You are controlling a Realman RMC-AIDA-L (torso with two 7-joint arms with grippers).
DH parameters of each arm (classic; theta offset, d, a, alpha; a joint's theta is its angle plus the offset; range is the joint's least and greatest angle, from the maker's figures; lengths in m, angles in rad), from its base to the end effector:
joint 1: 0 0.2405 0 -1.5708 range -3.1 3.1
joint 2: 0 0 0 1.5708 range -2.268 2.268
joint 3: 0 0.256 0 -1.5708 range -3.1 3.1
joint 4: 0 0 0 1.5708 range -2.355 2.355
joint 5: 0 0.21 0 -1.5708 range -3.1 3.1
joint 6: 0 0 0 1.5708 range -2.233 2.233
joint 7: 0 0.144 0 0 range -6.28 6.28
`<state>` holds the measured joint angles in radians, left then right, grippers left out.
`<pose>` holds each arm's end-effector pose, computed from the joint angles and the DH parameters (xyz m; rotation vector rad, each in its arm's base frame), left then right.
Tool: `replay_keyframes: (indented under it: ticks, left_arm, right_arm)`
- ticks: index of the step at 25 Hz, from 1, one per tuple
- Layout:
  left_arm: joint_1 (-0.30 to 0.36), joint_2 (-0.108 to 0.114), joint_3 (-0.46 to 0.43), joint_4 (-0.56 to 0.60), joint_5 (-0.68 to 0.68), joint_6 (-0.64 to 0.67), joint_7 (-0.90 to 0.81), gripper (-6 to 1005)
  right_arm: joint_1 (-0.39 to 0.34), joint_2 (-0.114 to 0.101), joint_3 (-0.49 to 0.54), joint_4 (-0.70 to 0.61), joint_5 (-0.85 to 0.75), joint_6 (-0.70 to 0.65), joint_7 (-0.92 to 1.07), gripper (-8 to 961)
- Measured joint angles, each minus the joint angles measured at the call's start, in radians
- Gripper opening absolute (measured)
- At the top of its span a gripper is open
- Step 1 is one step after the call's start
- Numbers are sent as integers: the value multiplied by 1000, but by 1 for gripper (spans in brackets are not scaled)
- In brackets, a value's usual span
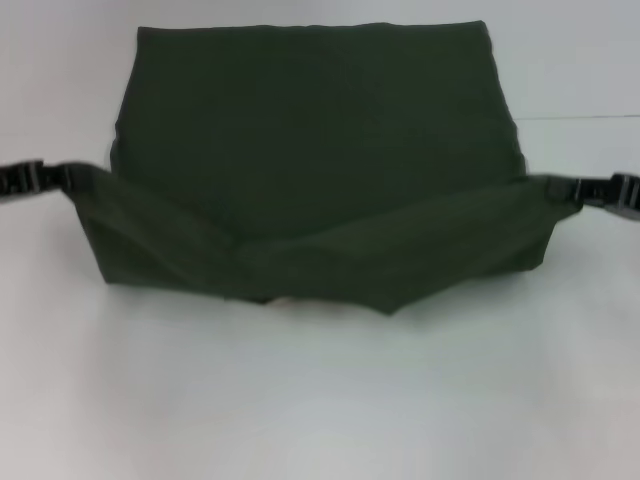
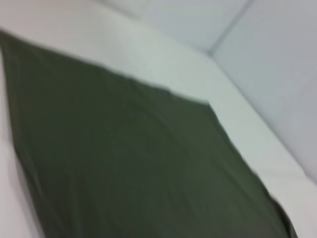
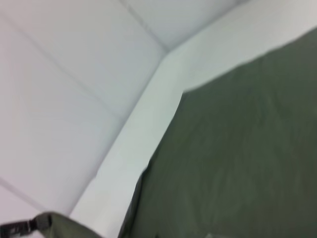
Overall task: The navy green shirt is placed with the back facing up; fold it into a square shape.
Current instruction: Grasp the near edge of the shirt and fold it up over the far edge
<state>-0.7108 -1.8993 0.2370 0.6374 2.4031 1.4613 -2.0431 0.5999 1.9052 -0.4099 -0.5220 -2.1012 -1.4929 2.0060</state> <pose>-0.2965 0.3941 0.1030 -2.2095 -1.4129 -0.6172 0.3009 0.3663 0.0761 -2.2377 1.4983 0.8492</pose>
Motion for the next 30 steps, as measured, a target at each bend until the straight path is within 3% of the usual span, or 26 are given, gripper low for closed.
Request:
replay_keyframes:
  ticks: [6,14,30]
  left_arm:
    - [-26,-6,2,-65,-112,-164,44,28]
    - [-47,-53,2,-127,-217,-393,135,27]
    - [-59,-125,1,-198,-403,-584,326,28]
  right_arm:
    - [16,24,-10,27,96,136,-21,42]
    - [31,70,-10,38,208,309,-94,43]
    - [133,133,-16,71,237,590,-201,43]
